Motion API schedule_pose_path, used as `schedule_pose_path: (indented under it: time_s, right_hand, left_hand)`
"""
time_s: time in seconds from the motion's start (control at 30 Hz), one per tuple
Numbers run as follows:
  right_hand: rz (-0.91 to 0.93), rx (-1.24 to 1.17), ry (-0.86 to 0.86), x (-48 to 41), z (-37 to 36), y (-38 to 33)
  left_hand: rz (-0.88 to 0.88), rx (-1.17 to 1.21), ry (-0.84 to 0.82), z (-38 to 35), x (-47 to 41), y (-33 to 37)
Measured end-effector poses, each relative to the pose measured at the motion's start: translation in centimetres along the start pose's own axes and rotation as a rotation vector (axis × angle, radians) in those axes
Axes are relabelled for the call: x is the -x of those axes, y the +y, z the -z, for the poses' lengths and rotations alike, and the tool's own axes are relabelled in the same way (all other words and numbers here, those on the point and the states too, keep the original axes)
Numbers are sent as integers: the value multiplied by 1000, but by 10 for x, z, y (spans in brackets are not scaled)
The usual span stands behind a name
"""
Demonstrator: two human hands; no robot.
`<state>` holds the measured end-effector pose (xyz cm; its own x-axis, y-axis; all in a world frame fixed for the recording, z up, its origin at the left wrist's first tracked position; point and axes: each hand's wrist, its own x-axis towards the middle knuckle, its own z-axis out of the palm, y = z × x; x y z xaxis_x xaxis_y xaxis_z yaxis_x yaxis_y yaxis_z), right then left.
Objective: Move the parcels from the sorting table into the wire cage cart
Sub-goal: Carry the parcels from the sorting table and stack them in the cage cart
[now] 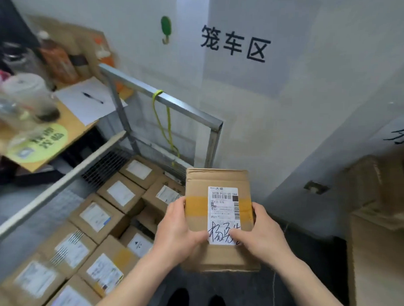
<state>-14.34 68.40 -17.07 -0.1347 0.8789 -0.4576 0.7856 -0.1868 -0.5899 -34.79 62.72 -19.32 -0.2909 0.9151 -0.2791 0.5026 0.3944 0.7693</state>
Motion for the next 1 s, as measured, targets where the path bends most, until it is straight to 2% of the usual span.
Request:
schedule_pose_path:
  time_s: [0.2, 0.4, 0.67, 1.0]
  right_hand:
    - [153, 95, -158, -23, -27, -25]
    - [281, 200, -248, -33, -55, -44]
    - [341, 303, -310, -43, -100, -83]
    - [388, 425, -321, -58, -162, -153]
  left_hand:
    - [168, 69, 193, 13, 33, -27]
    - [316, 112, 330, 12, 58, -54]
    - [423, 198, 394, 33, 63, -98]
    - [443, 298, 403, 87, 43, -158]
